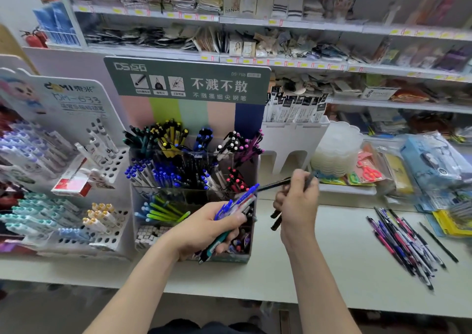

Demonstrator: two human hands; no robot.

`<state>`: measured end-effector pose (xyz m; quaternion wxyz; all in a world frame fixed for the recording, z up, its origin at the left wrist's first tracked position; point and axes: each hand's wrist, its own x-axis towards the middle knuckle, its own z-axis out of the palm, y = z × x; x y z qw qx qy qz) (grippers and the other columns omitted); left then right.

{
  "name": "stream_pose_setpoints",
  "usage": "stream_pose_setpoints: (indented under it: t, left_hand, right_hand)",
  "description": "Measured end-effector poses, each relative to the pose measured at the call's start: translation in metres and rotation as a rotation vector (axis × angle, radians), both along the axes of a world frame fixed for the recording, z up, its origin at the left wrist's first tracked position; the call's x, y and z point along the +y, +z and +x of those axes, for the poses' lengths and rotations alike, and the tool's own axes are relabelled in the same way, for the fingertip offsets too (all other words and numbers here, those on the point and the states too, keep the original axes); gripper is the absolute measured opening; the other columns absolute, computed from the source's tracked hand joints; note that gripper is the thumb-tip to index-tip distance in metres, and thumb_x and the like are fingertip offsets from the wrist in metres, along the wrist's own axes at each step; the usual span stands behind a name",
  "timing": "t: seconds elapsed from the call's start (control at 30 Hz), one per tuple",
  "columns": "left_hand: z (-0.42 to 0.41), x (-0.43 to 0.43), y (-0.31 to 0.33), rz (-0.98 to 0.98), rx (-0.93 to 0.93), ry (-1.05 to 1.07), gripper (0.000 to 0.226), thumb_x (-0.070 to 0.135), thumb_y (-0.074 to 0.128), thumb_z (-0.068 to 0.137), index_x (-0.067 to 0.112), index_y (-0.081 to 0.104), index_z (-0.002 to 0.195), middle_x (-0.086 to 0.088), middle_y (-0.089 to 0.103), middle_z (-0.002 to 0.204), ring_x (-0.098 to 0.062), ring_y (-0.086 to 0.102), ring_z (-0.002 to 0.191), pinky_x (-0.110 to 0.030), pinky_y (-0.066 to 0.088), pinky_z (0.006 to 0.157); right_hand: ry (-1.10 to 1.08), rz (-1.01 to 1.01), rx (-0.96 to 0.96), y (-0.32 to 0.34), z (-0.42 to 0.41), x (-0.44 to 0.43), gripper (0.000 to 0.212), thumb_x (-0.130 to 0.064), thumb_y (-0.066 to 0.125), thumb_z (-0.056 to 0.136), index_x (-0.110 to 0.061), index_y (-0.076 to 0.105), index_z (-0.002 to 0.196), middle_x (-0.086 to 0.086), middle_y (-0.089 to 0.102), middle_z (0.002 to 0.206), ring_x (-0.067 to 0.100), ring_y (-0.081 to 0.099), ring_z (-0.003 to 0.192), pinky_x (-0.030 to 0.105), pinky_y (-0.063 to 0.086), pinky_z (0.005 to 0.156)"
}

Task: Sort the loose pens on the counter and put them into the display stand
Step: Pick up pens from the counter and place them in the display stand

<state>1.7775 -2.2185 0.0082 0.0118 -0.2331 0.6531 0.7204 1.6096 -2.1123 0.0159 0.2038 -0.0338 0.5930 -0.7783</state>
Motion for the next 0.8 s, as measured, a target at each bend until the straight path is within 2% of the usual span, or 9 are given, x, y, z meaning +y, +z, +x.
stream_pose_setpoints:
  t: [0.1, 0.2, 0.3, 0.4, 0.5, 0.6, 0.67, 0.73, 0.8]
  left_hand:
    - [0.006, -0.003, 0.002, 0.105, 0.092, 0.275, 0.016, 0.020, 0.060, 0.108, 0.011, 0.049, 0.100, -0.008, 0.047, 0.069, -0.019, 0.038, 0.044, -0.026, 0.034, 0.045]
    - [0.006, -0.007, 0.005, 0.185, 0.228, 0.598, 0.023, 0.024, 0.073, 0.100, 0.011, 0.055, 0.097, -0.004, 0.043, 0.066, -0.017, 0.035, 0.044, -0.027, 0.033, 0.046]
    - [0.006, -0.012, 0.009, 0.202, 0.306, 0.687, 0.033, 0.035, 0.079, 0.094, 0.009, 0.058, 0.091, -0.004, 0.050, 0.068, -0.016, 0.038, 0.045, -0.028, 0.033, 0.046]
    - [0.011, -0.018, 0.008, 0.152, 0.322, 0.759, 0.033, 0.033, 0.075, 0.098, 0.012, 0.058, 0.081, -0.009, 0.054, 0.076, -0.018, 0.040, 0.044, -0.029, 0.032, 0.046]
    - [0.019, -0.029, 0.007, 0.069, 0.282, 0.754, 0.027, 0.030, 0.076, 0.098, 0.012, 0.061, 0.086, -0.010, 0.052, 0.077, -0.020, 0.040, 0.045, -0.029, 0.034, 0.047]
    - [0.031, -0.039, 0.007, -0.082, 0.192, 0.629, 0.029, 0.029, 0.076, 0.098, 0.017, 0.062, 0.077, -0.011, 0.047, 0.072, -0.023, 0.042, 0.046, -0.032, 0.036, 0.049]
    - [0.037, -0.041, 0.008, -0.132, 0.158, 0.547, 0.026, 0.029, 0.078, 0.097, 0.021, 0.066, 0.075, -0.011, 0.050, 0.069, -0.023, 0.044, 0.047, -0.032, 0.036, 0.048]
    - [0.040, -0.041, 0.010, -0.178, 0.134, 0.466, 0.022, 0.028, 0.081, 0.095, 0.012, 0.070, 0.084, -0.011, 0.052, 0.063, -0.023, 0.044, 0.046, -0.033, 0.039, 0.048]
    - [0.041, -0.041, 0.009, -0.225, 0.125, 0.410, 0.021, 0.027, 0.082, 0.094, 0.016, 0.072, 0.079, -0.011, 0.054, 0.056, -0.023, 0.045, 0.044, -0.033, 0.040, 0.047]
  right_hand:
    - [-0.155, -0.075, 0.034, 0.010, 0.011, 0.000, 0.019, -0.024, 0.051, 0.112, -0.019, 0.042, 0.096, 0.006, 0.058, 0.072, 0.011, 0.035, 0.046, 0.025, 0.030, 0.043]
    - [0.073, -0.097, 0.095, 0.012, 0.035, -0.005, 0.015, -0.019, 0.055, 0.111, -0.014, 0.045, 0.101, 0.020, 0.072, 0.083, 0.013, 0.031, 0.040, 0.026, 0.029, 0.043]
    - [0.305, 0.022, 0.161, 0.003, 0.065, -0.010, 0.015, -0.019, 0.056, 0.110, -0.009, 0.048, 0.102, 0.019, 0.079, 0.094, 0.016, 0.028, 0.042, 0.028, 0.028, 0.045]
    - [0.472, 0.121, 0.232, -0.005, 0.081, -0.011, 0.020, -0.021, 0.057, 0.110, -0.003, 0.051, 0.106, 0.011, 0.080, 0.093, 0.012, 0.035, 0.043, 0.025, 0.033, 0.046]
    - [0.598, 0.276, 0.343, -0.011, 0.084, -0.011, 0.015, -0.024, 0.062, 0.106, -0.012, 0.060, 0.097, 0.002, 0.077, 0.084, 0.003, 0.054, 0.056, 0.020, 0.044, 0.059]
    - [0.552, 0.305, 0.278, -0.014, 0.083, -0.017, 0.016, -0.025, 0.054, 0.097, -0.024, 0.068, 0.090, -0.006, 0.053, 0.065, 0.011, 0.042, 0.055, 0.031, 0.034, 0.055]
    - [0.482, 0.231, 0.201, -0.013, 0.084, -0.026, 0.026, -0.023, 0.046, 0.101, -0.026, 0.071, 0.095, -0.003, 0.055, 0.075, 0.014, 0.046, 0.063, 0.036, 0.039, 0.060]
    - [0.439, 0.242, 0.266, -0.012, 0.087, -0.033, 0.030, -0.022, 0.041, 0.112, -0.026, 0.071, 0.106, 0.001, 0.067, 0.086, 0.017, 0.059, 0.076, 0.041, 0.052, 0.076]
    - [0.484, 0.251, 0.329, -0.013, 0.093, -0.041, 0.030, -0.030, 0.041, 0.113, -0.026, 0.071, 0.114, 0.006, 0.076, 0.101, 0.024, 0.071, 0.093, 0.047, 0.058, 0.091]
